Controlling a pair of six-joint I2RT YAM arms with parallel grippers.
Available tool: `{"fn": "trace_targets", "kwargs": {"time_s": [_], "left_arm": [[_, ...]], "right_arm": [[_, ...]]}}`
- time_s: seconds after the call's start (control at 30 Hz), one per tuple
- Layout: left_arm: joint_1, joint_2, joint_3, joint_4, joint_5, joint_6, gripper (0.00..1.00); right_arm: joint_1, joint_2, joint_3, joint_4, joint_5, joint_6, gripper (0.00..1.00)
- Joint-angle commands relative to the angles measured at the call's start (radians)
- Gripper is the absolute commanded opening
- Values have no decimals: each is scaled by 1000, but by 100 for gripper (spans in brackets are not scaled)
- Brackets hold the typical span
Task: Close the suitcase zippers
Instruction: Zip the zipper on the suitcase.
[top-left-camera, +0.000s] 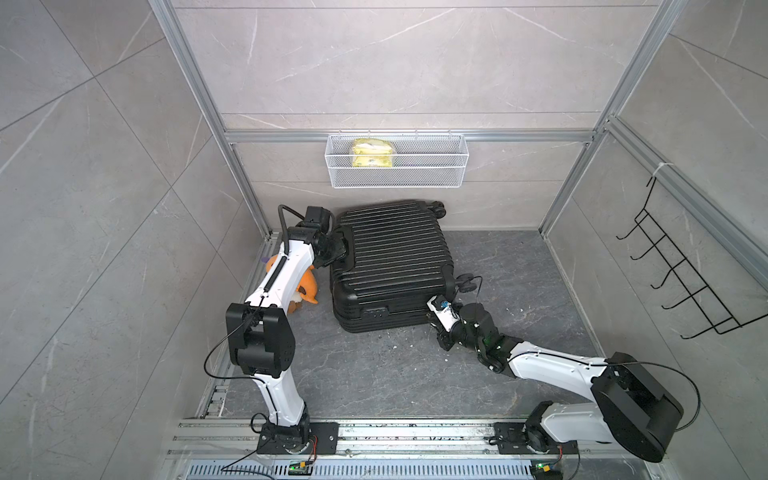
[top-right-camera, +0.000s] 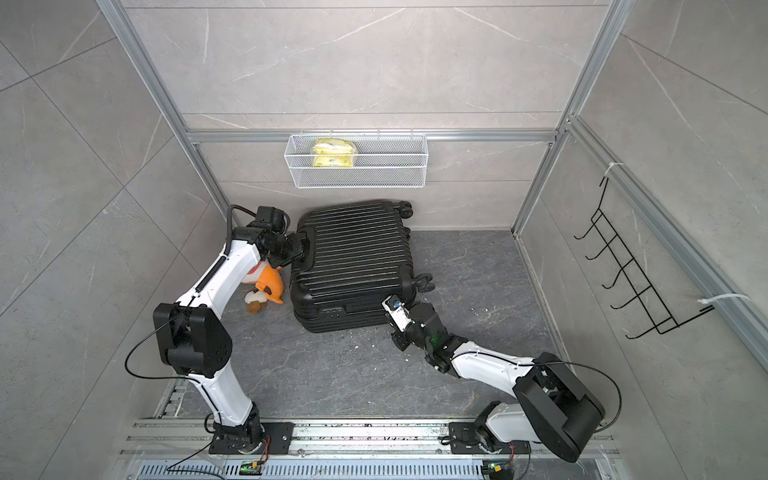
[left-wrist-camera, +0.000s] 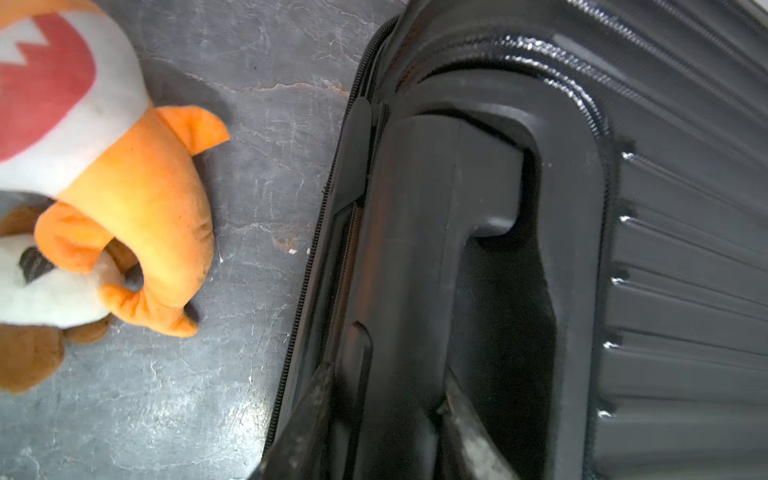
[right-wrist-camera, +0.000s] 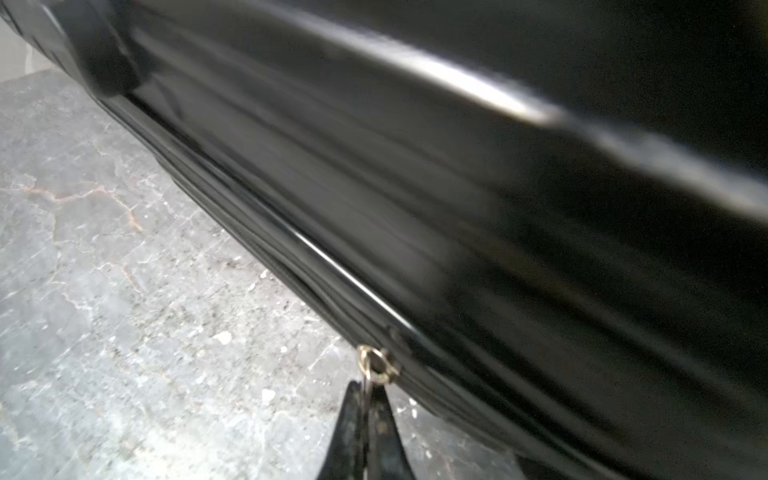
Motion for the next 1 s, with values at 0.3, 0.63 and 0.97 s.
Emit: {"fn": "trace_targets", "kwargs": {"time_s": [0.3, 0.63, 0.97], "left_arm": [[-203, -175, -158, 215, -281, -610, 0], [-361, -201, -274, 236, -531, -896, 0], [-473, -186, -291, 239, -669, -1079, 0]], "right_arm": [[194, 5, 103, 49, -72, 2, 0], [353, 61, 162, 90, -21, 17, 0], [447, 159, 255, 112, -11, 36, 0]]}}
